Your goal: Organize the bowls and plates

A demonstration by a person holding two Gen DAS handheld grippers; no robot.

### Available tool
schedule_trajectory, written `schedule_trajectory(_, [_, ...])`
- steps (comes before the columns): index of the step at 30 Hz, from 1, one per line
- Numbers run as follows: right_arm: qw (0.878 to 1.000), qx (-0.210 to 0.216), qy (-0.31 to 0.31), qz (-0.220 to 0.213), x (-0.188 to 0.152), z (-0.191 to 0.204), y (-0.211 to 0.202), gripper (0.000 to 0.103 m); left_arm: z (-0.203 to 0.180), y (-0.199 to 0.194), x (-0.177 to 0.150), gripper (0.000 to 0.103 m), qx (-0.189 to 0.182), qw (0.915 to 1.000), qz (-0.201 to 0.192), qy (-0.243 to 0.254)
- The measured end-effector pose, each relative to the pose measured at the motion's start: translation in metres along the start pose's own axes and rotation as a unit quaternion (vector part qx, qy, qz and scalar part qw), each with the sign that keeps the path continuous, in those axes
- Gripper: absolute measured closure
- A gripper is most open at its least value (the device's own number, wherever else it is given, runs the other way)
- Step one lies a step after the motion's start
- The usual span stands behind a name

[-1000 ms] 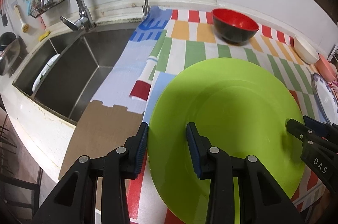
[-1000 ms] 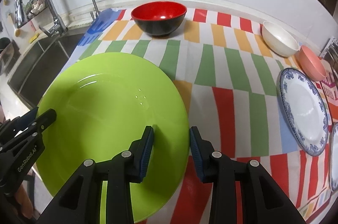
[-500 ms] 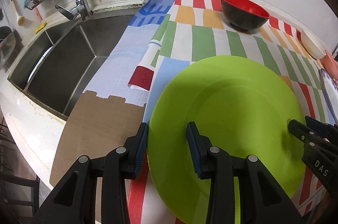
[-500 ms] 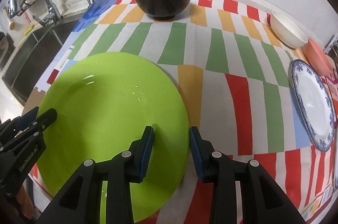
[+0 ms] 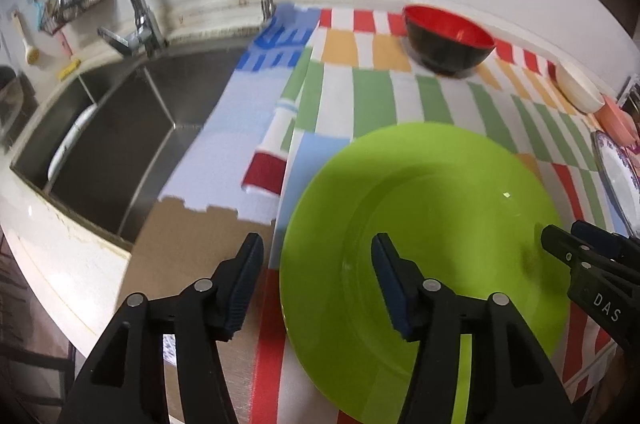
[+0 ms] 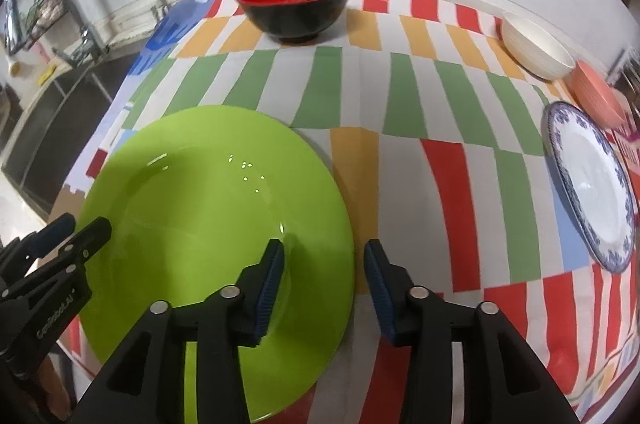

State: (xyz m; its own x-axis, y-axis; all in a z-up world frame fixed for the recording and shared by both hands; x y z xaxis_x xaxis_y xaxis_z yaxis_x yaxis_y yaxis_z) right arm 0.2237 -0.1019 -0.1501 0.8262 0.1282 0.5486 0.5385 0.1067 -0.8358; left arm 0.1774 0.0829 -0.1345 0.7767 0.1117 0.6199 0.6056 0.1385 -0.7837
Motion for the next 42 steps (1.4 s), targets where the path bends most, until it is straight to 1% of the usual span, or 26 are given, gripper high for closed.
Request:
schedule_trajectory(7, [0.998, -0.021, 0.027, -0.053, 0.000, -0.018, -0.035, 0.058, -0.018, -0.032, 0.020, 0.031, -0.027, 0.9981, -0.046, 0.033])
schedule_trajectory(8, [0.998, -0.025, 0.029, -0.059, 0.000, -0.020, -0.040, 0.054, -0.022, -0.037, 0.023, 0.028, -0.030, 0.9975, -0.052, 0.038])
schedule_trajectory(10, [0.996, -0.035, 0.031, -0.076, 0.002, -0.029, -0.052, 0.049, -0.033, -0.047, 0.027, 0.024, -0.037, 0.9958, -0.066, 0.051])
schedule_trajectory(12, [0.994, -0.045, 0.033, -0.091, 0.003, -0.038, -0.063, 0.048, -0.045, -0.056, 0.030, 0.022, -0.045, 0.9940, -0.078, 0.061])
schedule_trajectory(13, [0.993, -0.050, 0.037, -0.098, 0.004, -0.044, -0.069, 0.045, -0.052, -0.061, 0.033, 0.021, -0.051, 0.9929, -0.084, 0.067])
schedule_trajectory(14, [0.992, -0.054, 0.042, -0.104, 0.005, -0.050, -0.076, 0.040, -0.058, -0.064, 0.035, 0.018, -0.056, 0.9921, -0.087, 0.071])
schedule_trajectory(15, [0.991, -0.057, 0.048, -0.112, 0.006, -0.057, -0.082, 0.038, -0.065, -0.068, 0.036, 0.015, -0.061, 0.9910, -0.092, 0.076])
schedule_trajectory(17, [0.988, -0.066, 0.059, -0.127, 0.007, -0.071, -0.094, 0.030, -0.079, -0.075, 0.041, 0.013, -0.069, 0.9887, -0.103, 0.085])
schedule_trajectory(18, [0.986, -0.072, 0.062, -0.136, 0.007, -0.080, -0.101, 0.029, -0.088, -0.079, 0.043, 0.012, -0.074, 0.9872, -0.108, 0.090])
schedule_trajectory(23, [0.979, -0.094, 0.066, -0.170, 0.012, -0.114, -0.124, 0.022, -0.125, -0.089, 0.053, 0.009, -0.097, 0.9817, -0.123, 0.108])
schedule_trajectory(32, [0.968, -0.135, 0.087, -0.195, 0.019, -0.175, -0.140, 0.022, -0.184, -0.097, 0.069, 0.009, -0.117, 0.9742, -0.144, 0.128])
schedule_trajectory(42, [0.959, -0.168, 0.092, -0.210, 0.024, -0.232, -0.144, 0.022, -0.236, -0.099, 0.080, 0.009, -0.127, 0.9704, -0.152, 0.138])
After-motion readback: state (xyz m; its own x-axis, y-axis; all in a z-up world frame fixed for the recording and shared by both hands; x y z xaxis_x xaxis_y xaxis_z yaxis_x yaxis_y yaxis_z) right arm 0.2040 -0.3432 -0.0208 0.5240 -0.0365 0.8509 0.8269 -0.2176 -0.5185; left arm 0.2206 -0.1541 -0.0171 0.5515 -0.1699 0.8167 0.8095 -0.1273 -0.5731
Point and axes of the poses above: each gripper's, at about its wrist camera, not at the fingertips, and y roughly the way its jaws point, z to its left, x to its top, the point moved 3 cm from there along y, roughly the way its jaws point, and after that the axes turned 5 degrees about -z, right-handed, at the moved point
